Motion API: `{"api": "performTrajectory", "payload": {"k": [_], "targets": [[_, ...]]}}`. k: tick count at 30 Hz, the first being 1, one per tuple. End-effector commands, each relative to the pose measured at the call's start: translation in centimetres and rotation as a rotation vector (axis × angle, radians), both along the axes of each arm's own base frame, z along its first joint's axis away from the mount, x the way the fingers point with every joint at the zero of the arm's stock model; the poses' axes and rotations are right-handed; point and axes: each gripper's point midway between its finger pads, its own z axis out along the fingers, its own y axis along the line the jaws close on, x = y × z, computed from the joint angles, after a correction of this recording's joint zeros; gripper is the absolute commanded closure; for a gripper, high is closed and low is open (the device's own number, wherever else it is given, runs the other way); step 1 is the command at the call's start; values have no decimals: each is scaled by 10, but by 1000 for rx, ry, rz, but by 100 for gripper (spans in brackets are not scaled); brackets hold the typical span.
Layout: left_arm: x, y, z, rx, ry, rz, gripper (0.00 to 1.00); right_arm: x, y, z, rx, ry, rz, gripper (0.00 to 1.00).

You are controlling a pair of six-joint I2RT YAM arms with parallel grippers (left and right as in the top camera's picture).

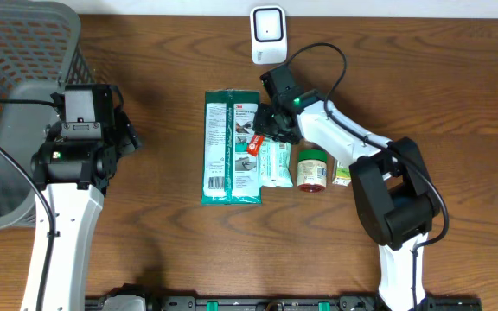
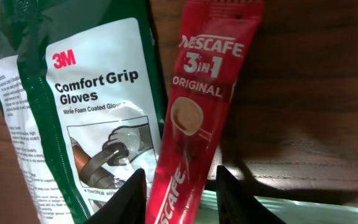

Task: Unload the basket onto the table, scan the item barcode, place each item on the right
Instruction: 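Hold the stick's barcode under the scanner window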

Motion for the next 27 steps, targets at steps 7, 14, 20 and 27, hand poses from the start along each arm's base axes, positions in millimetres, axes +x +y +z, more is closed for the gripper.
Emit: {"api": "performTrajectory", "payload": {"k": [7,14,20,27], "targets": [[0,4,5,16,-8,5,13,-1,-4,-17,-17,-8,-76,80],[0,4,5,16,-8,5,13,7,2,-4,-7,-69,-7,99],[0,4,5,16,-8,5,13,16,7,51,-38,-189,157,99],[0,4,5,16,-8,5,13,7,16,76,-251,-296,352,99]]}}
